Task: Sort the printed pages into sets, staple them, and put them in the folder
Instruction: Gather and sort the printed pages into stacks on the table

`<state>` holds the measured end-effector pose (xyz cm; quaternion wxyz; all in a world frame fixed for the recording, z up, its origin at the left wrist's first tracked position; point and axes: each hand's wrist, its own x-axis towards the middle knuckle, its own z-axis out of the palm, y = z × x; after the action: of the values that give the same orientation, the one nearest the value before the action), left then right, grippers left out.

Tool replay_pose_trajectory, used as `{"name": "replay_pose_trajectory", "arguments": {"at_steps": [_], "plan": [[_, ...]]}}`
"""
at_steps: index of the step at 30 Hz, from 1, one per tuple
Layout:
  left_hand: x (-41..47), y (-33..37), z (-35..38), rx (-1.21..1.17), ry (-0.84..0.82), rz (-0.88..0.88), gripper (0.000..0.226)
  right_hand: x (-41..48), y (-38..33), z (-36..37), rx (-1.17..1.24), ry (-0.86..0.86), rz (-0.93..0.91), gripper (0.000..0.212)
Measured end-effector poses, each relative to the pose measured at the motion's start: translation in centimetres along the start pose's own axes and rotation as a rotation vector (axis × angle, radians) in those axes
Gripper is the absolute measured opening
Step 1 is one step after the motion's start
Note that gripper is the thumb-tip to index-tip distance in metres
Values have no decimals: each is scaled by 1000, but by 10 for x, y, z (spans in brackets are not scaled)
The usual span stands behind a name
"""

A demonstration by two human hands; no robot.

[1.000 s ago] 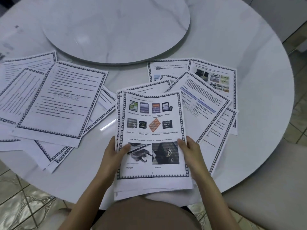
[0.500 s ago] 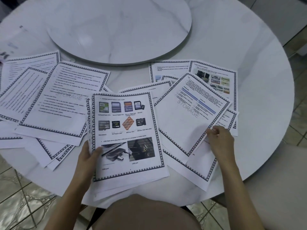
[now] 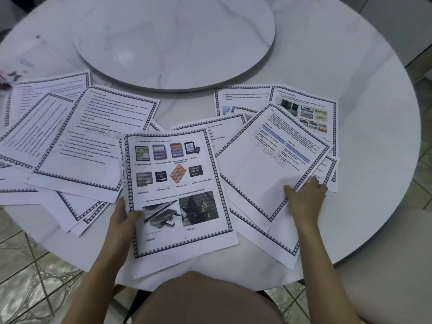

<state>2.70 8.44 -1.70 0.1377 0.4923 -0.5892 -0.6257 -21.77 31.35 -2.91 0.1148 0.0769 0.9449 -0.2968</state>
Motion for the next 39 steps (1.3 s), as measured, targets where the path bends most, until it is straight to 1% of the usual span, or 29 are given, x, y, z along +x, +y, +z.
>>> {"name": "replay_pose_trajectory", "arguments": {"at_steps": [2,5,6,9,10,13,15,17,19,21,23,26,29,31,33,35,39], "plan": [[0,1,1,-6,-2,4,47,2,-1,2,46,0,26,65],[-1,3,2,-13,-1,8,42,6,-2,5,134,23,57,56],[-1,2,2,-5,-1,9,42,7,-2,6,173,35,56,50],[0,0,1,-10,10,18,36,13,3,4,240,55,2,17],[0,1,2,-14,16,20,34,15,5,3,274,61,-25,12],[-2,3,4,-27,21,23,32,18,7,-8,373,97,-90,13],[-2,3,3,-32,30,17,33,23,8,-17,394,141,-132,19],[1,3,2,-32,35,5,35,32,13,-27,411,182,-168,19],[3,2,-1,-27,40,-7,37,42,19,-38,419,171,-212,18],[6,2,-4,-17,59,-5,32,54,27,-48,415,135,-239,17],[7,4,-6,-11,72,13,28,64,34,-58,411,142,-234,18],[11,7,-10,15,80,30,31,77,43,-71,402,193,-211,24],[15,6,-14,48,79,44,30,84,51,-81,382,197,-199,16],[17,5,-15,65,84,46,33,88,55,-85,369,189,-185,19],[17,6,-15,76,86,53,33,93,60,-88,370,167,-163,17],[18,8,-13,89,91,64,32,100,64,-90,361,165,-144,23],[19,9,-11,109,106,79,32,109,69,-95,328,177,-112,19]]}}
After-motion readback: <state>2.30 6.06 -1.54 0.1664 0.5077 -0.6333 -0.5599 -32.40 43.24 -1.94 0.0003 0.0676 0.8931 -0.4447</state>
